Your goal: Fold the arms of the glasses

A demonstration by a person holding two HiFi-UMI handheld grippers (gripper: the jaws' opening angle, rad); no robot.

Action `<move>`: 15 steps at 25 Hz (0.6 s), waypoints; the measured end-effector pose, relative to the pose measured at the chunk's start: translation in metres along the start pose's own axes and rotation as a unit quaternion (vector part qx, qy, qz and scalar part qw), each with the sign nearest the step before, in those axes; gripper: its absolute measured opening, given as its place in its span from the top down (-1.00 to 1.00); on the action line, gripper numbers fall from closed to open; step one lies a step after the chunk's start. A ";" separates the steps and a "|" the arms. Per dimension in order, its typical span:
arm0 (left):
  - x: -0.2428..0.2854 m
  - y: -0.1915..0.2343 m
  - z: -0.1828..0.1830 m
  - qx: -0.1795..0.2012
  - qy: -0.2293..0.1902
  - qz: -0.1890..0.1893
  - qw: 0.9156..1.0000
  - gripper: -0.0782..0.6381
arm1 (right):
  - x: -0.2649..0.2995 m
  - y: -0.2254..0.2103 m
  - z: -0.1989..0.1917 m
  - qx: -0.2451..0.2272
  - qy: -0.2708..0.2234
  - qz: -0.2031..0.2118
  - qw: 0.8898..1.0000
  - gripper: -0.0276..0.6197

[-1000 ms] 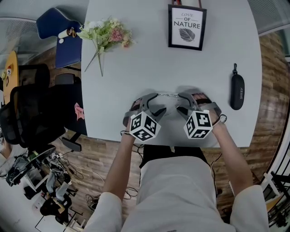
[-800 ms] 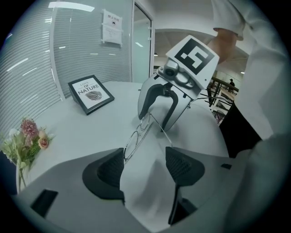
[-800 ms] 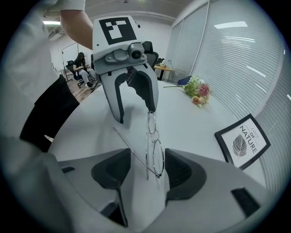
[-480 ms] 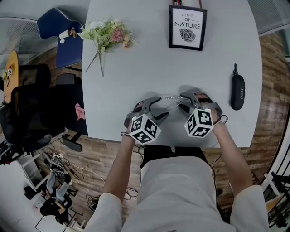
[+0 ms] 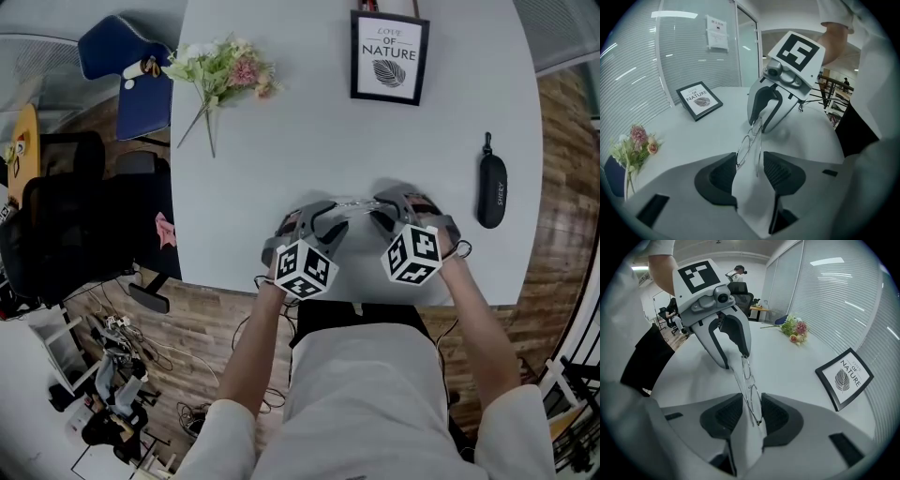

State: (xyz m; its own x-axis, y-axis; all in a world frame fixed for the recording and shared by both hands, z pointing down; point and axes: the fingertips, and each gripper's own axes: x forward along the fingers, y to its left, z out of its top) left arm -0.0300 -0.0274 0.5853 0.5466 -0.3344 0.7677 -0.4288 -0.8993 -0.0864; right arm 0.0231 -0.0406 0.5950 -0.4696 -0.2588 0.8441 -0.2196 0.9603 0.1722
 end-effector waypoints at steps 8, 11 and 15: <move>0.003 0.008 -0.006 -0.015 0.002 0.017 1.000 0.38 | 0.001 0.002 -0.001 -0.002 0.002 0.000 1.000 0.59; 0.003 0.010 -0.005 -0.025 -0.001 0.019 1.000 0.41 | 0.000 0.001 0.000 0.010 -0.003 0.001 1.000 0.61; 0.003 0.014 -0.005 -0.029 -0.001 0.022 0.999 0.46 | 0.000 -0.001 0.000 0.014 -0.004 0.000 1.000 0.63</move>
State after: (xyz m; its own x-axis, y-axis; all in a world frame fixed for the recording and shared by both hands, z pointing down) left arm -0.0373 -0.0394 0.5898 0.5277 -0.3747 0.7623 -0.4939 -0.8655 -0.0836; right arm 0.0230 -0.0414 0.5951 -0.4766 -0.2595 0.8400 -0.2435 0.9570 0.1575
